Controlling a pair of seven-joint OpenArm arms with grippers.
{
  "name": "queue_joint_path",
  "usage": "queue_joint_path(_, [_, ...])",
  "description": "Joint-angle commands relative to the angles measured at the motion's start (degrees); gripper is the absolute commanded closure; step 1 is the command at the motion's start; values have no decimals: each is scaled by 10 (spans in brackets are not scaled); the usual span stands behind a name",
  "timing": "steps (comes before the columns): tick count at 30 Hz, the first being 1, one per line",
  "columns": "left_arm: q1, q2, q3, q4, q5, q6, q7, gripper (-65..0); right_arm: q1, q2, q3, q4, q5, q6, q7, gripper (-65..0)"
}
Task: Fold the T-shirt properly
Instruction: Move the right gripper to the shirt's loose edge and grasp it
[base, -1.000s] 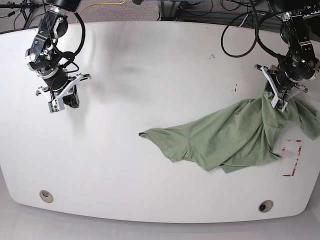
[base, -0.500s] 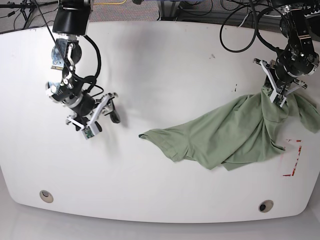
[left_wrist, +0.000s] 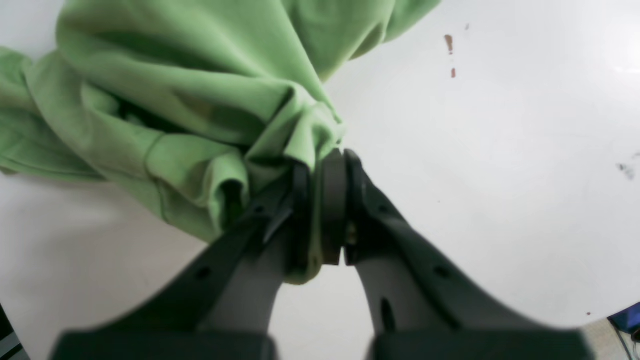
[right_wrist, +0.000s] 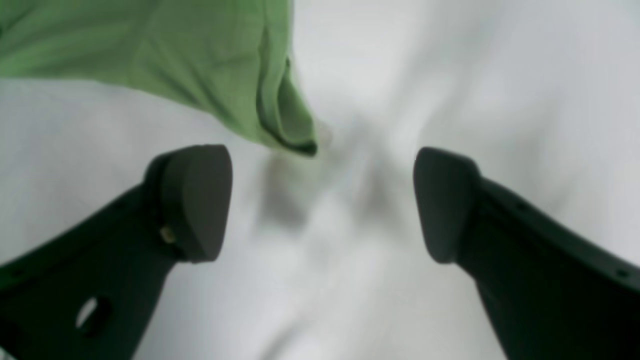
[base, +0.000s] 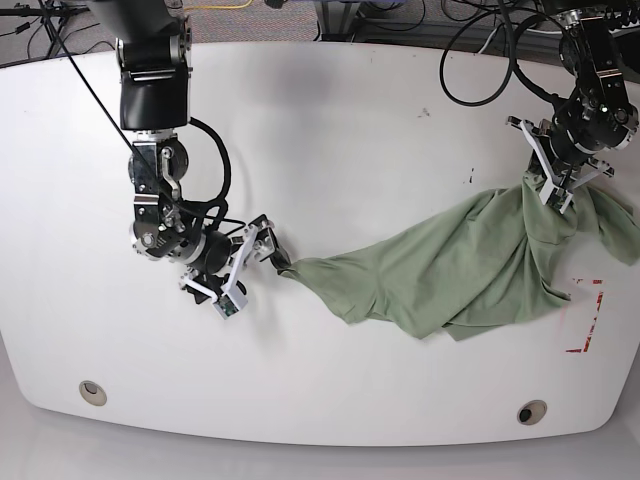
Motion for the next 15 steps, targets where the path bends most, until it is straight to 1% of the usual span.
queue_joint_path(1, [-2, -6, -2, 11, -2, 1, -9, -1, 36, -3, -20, -40, 12, 2, 50, -539])
queue_joint_path(8, [-2, -5, -2, 11, -2, 1, -9, -1, 63, -9, -63, -124, 12, 2, 105, -539])
queue_joint_path(11, [-2, -5, -2, 11, -2, 1, -9, -1, 65, -24, -63, -149, 12, 2, 121, -539])
queue_joint_path(15, [-2, -5, -2, 11, -2, 1, -9, -1, 76, -33, -63, -192, 12, 2, 142, -539])
